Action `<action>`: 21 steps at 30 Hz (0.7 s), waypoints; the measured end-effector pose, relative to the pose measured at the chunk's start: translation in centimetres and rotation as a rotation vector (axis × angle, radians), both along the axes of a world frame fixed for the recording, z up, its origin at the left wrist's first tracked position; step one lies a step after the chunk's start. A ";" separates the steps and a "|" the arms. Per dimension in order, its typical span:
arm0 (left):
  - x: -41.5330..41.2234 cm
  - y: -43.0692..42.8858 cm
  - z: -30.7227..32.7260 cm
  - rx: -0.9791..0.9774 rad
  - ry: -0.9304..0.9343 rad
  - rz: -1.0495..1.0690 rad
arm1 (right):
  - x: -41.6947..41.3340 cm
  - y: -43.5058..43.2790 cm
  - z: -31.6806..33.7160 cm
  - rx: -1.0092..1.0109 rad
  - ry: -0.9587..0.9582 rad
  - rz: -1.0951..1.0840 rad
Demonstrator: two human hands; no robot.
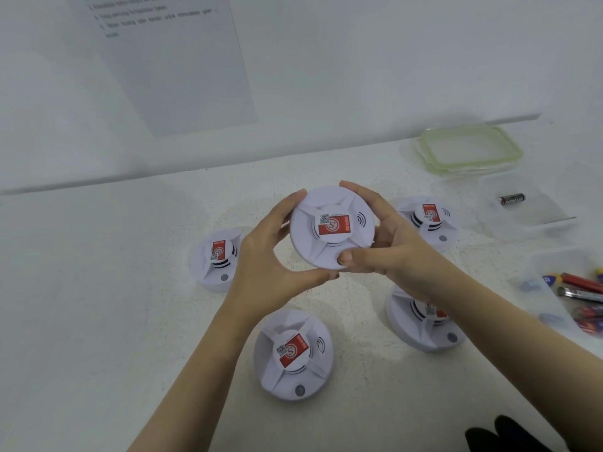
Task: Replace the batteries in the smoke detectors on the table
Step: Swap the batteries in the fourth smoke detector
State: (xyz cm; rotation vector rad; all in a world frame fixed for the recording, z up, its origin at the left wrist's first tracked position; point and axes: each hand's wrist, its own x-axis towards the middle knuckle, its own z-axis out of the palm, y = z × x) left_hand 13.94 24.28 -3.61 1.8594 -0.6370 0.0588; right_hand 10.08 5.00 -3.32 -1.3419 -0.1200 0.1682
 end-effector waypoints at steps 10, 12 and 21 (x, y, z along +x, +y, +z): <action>0.1 0.3 0.6 -0.078 0.281 -0.113 | -0.4 -0.5 -0.1 0.065 0.048 0.066; 0.1 0.5 0.6 -0.091 0.316 -0.141 | -0.5 -0.8 0.1 0.054 0.049 0.092; 0.0 0.9 0.8 -0.134 0.382 -0.196 | -0.9 -1.4 0.3 0.082 0.068 0.123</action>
